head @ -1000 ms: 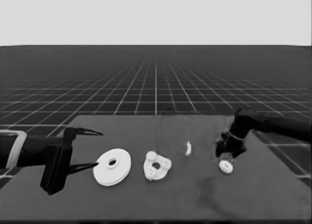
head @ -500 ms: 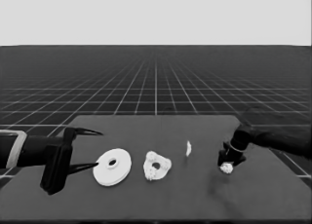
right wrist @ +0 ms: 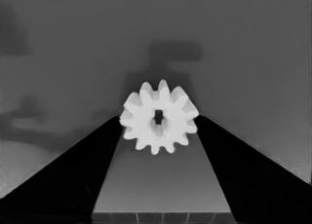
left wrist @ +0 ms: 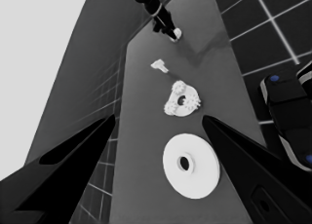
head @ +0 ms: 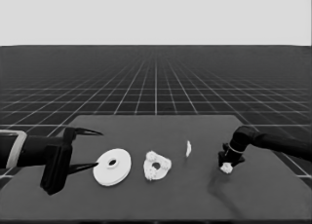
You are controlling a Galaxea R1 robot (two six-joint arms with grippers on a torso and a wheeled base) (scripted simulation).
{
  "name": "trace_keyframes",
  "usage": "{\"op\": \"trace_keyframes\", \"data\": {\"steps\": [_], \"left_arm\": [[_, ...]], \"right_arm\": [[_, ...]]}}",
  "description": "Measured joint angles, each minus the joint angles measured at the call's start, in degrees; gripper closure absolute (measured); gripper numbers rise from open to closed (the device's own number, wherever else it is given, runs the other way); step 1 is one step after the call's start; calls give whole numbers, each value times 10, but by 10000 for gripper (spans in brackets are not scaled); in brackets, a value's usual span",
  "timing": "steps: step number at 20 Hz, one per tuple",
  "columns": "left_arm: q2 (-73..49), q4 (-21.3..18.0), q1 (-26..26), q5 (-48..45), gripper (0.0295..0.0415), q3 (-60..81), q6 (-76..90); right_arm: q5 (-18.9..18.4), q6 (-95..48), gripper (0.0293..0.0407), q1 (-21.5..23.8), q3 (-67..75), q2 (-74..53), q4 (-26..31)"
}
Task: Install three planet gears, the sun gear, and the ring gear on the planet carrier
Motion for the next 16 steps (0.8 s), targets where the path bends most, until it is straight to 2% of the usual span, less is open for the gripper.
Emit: {"op": "trace_keyframes", "data": {"steps": [6,7,9,11,16], "left_arm": [[0,0,0,0,326,0,0],[0,0,0,0,326,0,0],[0,0,0,0,326,0,0],[0,0,0,0,326,0,0],[0,0,0,0,326,0,0]], "right_arm": [[0,0,390,0,0,0,0],[-38,13,390,39,44,-22,25],[-73,19,390,91,69,-37,55],[-86,19,390,108,73,-39,67],[-92,19,390,116,74,-40,73]]}}
